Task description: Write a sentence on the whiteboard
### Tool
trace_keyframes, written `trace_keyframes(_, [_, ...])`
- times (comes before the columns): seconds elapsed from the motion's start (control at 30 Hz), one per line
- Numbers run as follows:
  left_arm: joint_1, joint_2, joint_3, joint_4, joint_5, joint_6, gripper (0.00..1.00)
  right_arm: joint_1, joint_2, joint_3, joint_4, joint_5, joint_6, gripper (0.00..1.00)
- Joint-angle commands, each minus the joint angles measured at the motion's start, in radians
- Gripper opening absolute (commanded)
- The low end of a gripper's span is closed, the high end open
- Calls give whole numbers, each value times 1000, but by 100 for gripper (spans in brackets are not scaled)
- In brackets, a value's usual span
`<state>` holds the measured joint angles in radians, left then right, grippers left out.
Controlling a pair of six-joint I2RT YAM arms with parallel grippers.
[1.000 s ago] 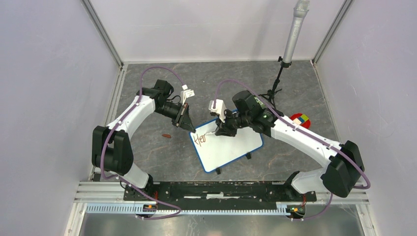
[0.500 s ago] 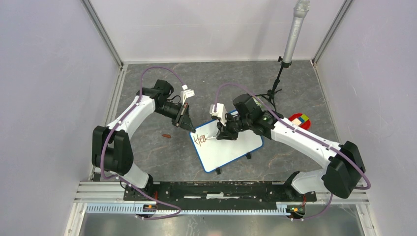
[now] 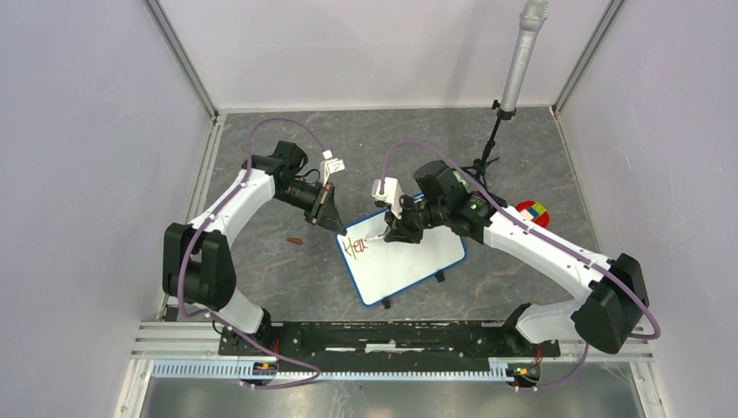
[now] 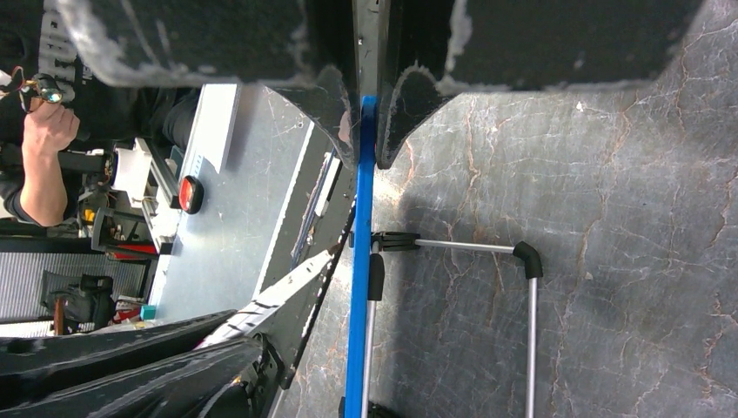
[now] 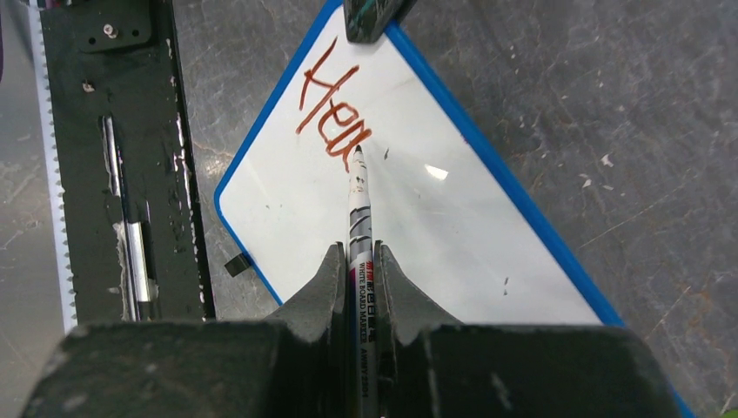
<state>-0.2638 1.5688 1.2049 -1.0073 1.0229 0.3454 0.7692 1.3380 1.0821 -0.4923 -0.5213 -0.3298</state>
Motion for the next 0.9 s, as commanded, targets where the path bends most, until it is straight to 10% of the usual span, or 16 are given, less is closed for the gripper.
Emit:
trace_keyframes(0.0, [-8,-5,27,-7,13,9,2,-4,-9,77,19,-10,-3,0])
trace_keyframes(0.87, [-8,2,25,-7,6,13,2,-4,-9,46,4,-15,-21,0])
